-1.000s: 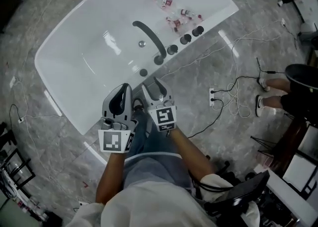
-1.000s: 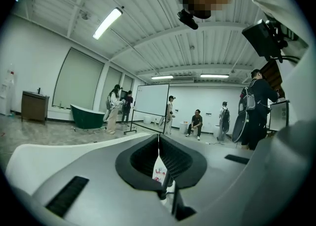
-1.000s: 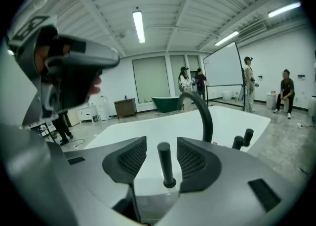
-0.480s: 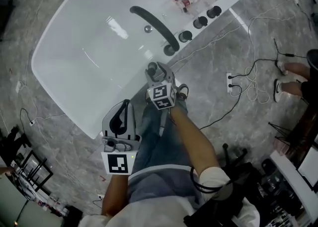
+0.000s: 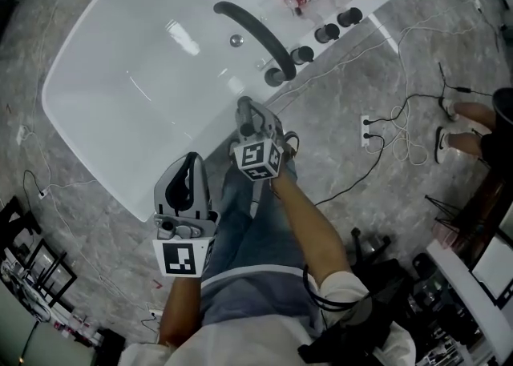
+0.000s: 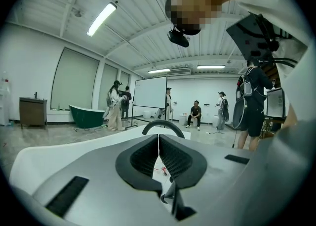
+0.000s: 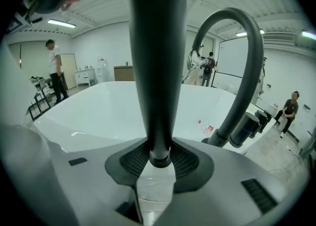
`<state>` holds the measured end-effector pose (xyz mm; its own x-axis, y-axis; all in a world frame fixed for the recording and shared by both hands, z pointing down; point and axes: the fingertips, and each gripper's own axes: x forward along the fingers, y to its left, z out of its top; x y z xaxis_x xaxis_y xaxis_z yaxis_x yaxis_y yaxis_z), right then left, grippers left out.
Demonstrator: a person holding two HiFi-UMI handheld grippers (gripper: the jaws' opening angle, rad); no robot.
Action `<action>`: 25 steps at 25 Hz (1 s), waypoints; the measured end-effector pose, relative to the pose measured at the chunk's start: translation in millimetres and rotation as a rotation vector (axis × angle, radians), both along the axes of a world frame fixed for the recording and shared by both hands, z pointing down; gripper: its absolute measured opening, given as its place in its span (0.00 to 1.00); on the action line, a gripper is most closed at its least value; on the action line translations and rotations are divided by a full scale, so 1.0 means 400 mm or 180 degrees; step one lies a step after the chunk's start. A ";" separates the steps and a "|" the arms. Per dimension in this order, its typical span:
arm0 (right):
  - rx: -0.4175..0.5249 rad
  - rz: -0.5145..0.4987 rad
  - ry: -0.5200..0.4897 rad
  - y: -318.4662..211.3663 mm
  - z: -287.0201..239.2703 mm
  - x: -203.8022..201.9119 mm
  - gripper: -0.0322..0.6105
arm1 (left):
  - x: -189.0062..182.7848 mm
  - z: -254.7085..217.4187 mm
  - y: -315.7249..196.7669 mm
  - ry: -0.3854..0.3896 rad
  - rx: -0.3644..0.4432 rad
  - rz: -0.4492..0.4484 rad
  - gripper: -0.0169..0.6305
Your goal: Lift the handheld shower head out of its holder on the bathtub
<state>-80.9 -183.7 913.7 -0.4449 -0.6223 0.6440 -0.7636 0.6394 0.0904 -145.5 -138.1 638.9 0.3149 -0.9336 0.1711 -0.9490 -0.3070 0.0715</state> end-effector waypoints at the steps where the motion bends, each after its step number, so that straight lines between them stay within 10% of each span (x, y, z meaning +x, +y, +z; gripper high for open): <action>1: 0.0022 0.0011 -0.0041 0.006 -0.026 0.001 0.26 | -0.006 -0.006 -0.003 0.0008 -0.0002 -0.0021 0.05; 11: 0.0565 0.0016 -0.0503 0.143 -0.553 0.057 0.26 | 0.008 -0.247 0.067 0.0199 0.0288 0.0000 0.05; 25: 0.1298 0.0225 -0.1612 0.445 -1.576 0.212 0.26 | 0.111 -0.961 0.304 0.0569 0.0971 0.0271 0.05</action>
